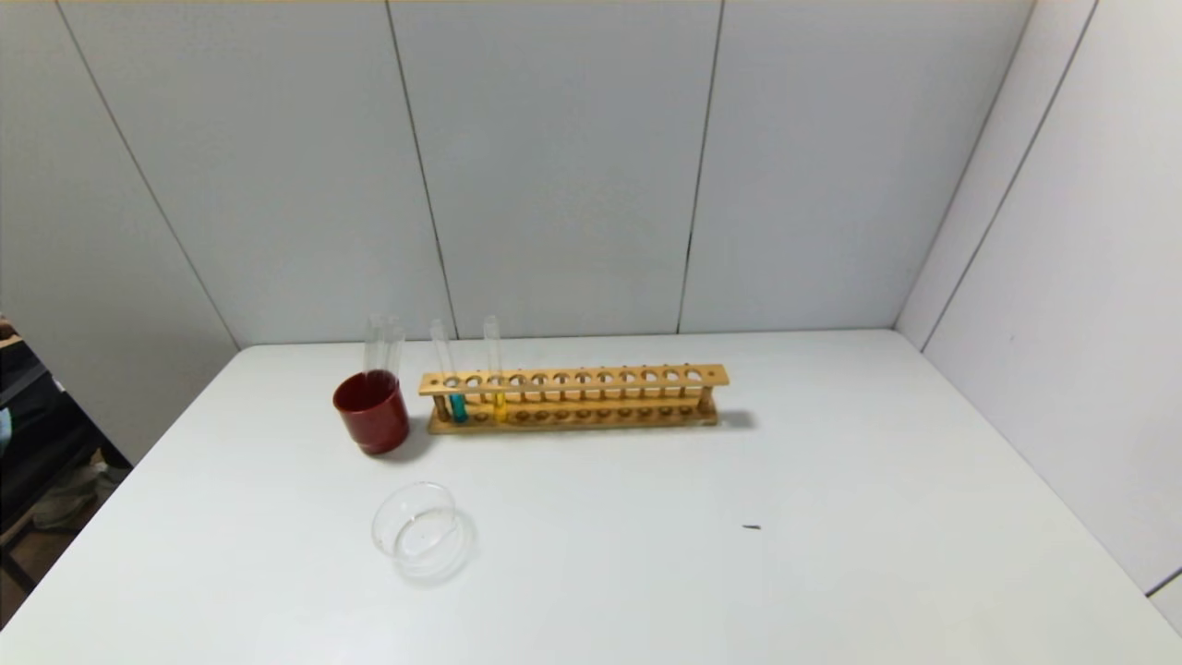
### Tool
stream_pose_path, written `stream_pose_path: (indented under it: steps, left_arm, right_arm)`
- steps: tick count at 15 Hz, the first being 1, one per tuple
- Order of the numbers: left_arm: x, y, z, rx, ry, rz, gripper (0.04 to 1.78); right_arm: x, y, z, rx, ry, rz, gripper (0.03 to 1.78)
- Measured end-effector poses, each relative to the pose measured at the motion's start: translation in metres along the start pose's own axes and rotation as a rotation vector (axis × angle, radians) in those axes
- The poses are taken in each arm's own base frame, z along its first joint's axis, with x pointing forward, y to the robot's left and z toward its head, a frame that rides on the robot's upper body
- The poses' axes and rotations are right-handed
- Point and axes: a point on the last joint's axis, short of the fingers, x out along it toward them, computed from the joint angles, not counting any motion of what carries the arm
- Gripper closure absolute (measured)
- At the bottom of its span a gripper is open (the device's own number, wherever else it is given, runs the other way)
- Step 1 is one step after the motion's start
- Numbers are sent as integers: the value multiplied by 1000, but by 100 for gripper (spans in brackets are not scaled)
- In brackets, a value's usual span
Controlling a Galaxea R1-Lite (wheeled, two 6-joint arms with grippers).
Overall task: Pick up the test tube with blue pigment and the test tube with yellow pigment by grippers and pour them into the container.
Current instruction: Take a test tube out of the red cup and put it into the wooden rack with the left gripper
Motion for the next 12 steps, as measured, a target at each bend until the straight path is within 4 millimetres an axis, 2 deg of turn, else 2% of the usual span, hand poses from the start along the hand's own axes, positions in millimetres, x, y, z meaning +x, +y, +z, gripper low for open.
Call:
stream_pose_path:
  steps: [7,11,12]
  left_arm:
    - [0,0,-1,18,0,-1,7]
    - [-1,-1,0,121,9,-48,7]
    - [-3,-2,7,136,-7,-74,7]
  right_arm:
    - [0,0,0,0,0,0,6]
    - [0,0,0,0,1,0,6]
    - [0,0,0,0,1,0,6]
